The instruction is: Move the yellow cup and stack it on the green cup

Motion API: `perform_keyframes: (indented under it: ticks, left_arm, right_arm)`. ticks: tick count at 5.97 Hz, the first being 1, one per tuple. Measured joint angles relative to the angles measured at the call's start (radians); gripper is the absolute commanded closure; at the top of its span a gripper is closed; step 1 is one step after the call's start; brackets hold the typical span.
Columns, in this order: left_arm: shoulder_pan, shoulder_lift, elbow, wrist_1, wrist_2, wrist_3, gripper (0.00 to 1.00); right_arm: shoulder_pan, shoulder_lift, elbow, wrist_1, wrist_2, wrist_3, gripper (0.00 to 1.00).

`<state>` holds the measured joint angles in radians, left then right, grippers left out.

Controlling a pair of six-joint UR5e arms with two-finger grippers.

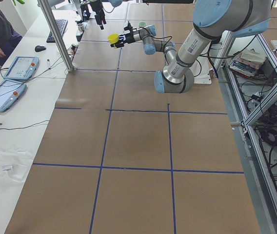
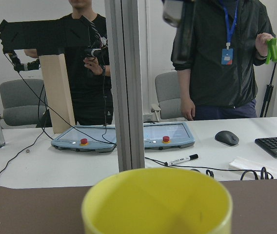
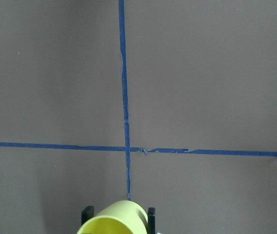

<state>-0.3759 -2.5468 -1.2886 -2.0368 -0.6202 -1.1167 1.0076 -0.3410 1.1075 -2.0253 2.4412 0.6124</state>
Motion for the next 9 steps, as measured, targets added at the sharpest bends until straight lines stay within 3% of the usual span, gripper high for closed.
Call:
perform_keyframes:
  ticks: [3,6,9]
  left_arm:
    - [0.000,0.000,0.000,-0.002,-0.001,-0.001,0.61]
    - [0.000,0.000,0.000,-0.002,-0.003,-0.002,0.61]
    - [0.000,0.000,-0.001,-0.003,-0.003,-0.002,0.61]
  right_arm:
    - [-0.048,0.009,0.001,-0.058,-0.018,0.000,0.00]
    - [-0.076,0.004,0.018,-0.105,-0.078,-0.003,0.07]
    - [-0.091,-0.007,0.029,-0.131,-0.097,-0.006,0.49]
